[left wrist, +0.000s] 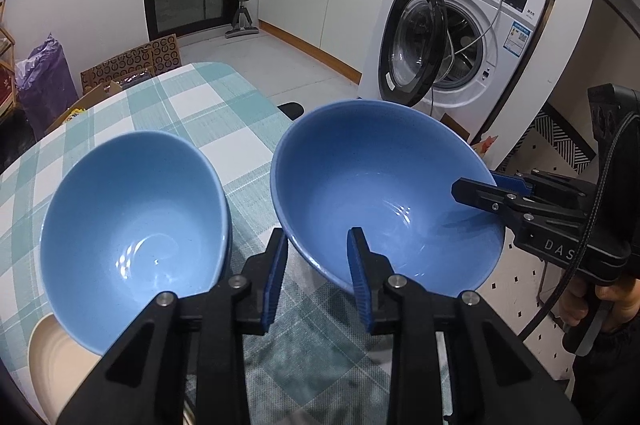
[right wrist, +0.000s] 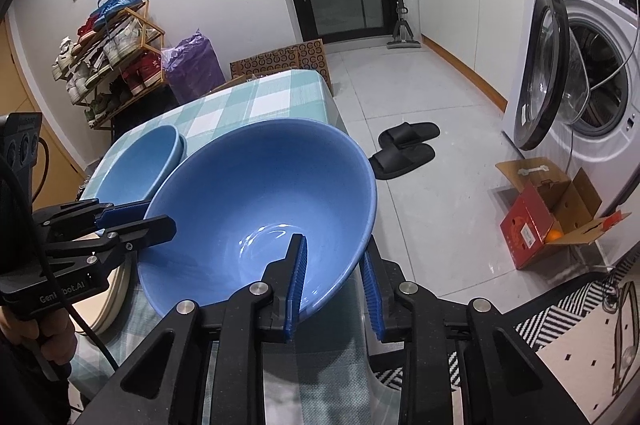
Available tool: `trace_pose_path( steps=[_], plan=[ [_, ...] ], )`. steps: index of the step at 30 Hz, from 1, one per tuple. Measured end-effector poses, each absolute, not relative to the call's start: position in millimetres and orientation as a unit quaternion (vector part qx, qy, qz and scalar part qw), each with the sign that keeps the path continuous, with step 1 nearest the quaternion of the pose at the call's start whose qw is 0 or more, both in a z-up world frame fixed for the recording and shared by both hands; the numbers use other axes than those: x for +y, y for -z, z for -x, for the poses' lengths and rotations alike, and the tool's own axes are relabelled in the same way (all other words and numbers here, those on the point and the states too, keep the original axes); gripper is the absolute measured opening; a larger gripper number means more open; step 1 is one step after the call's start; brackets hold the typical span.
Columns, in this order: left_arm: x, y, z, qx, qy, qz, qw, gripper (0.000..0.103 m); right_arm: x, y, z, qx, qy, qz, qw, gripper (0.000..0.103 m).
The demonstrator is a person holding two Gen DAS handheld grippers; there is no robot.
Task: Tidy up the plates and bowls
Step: 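Lift the bowl with both grippers and carry it toward the bowl stack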
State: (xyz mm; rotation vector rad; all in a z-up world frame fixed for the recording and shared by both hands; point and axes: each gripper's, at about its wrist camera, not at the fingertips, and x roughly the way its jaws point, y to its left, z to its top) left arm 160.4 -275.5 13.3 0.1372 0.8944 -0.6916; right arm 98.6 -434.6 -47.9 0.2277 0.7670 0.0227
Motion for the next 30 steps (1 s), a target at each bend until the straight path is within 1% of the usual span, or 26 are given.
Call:
trace_pose_path(
  steps=[30],
  plan=[
    [-219, -54, -149, 0.375, 0.303, -0.032, 0.876, 0.029, -386, -14, -88, 0.326, -0.034, -0.068, 0.942, 0.027]
  ],
)
